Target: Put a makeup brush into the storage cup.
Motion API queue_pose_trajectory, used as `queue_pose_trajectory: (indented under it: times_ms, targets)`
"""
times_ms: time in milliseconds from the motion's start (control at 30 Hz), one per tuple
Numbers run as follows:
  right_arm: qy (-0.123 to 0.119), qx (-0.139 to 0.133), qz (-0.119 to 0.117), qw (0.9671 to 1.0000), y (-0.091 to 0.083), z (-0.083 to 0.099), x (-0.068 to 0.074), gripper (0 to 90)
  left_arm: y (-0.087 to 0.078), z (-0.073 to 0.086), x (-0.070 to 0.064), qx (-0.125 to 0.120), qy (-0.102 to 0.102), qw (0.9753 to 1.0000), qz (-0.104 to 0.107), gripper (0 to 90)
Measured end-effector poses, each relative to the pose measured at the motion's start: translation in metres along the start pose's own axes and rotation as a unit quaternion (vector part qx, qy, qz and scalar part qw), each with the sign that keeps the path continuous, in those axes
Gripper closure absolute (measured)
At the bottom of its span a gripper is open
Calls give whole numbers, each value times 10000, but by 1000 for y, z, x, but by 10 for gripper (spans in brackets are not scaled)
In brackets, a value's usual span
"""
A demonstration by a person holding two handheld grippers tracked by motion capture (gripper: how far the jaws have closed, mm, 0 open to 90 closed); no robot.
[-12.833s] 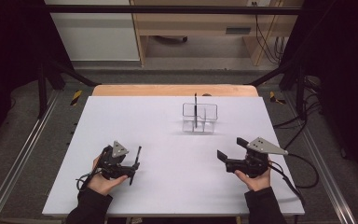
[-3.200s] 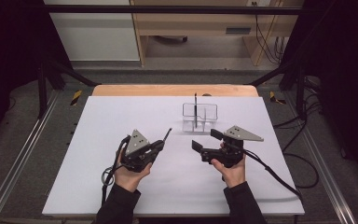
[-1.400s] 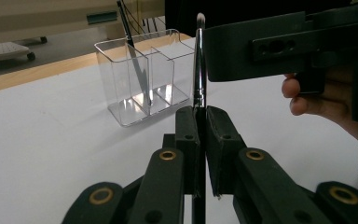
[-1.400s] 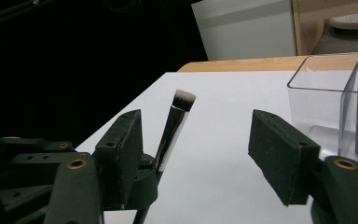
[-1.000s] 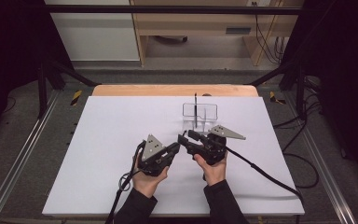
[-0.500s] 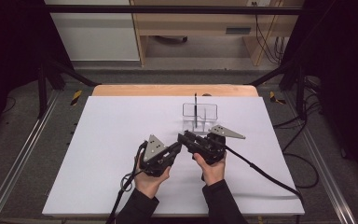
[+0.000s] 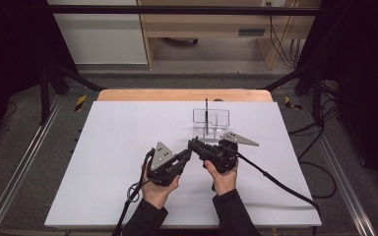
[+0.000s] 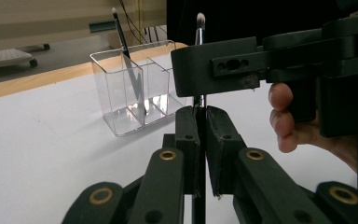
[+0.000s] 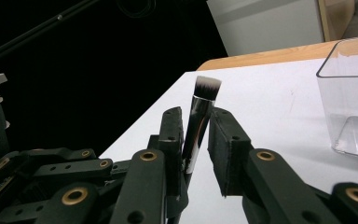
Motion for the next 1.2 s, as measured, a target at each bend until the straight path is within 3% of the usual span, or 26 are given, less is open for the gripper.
queue_pose_trajectory:
  times_ms: [367, 800, 1200]
  targets:
    - [47, 31, -152, 9999, 0, 0, 3, 825, 0, 0, 0, -11, -11, 10000, -8, 833]
    - [-16, -10, -203, 9998, -1, 0, 5, 834, 0, -1, -1, -24, -17, 10000, 43, 824]
    - [-253, -63, 47, 9996, -5, -6, -1, 834, -7, -5, 5, 184, 95, 9996, 214, 586]
Point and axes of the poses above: each handheld gripper's, and its own axes: y roughly forward along the jaws, z roughly out of its underside, x roughly to its left, the point moved 10 cm from there along y, roughly forward along the jaws, and after that the axes turned 2 degrees about y, right-handed, at the moved point
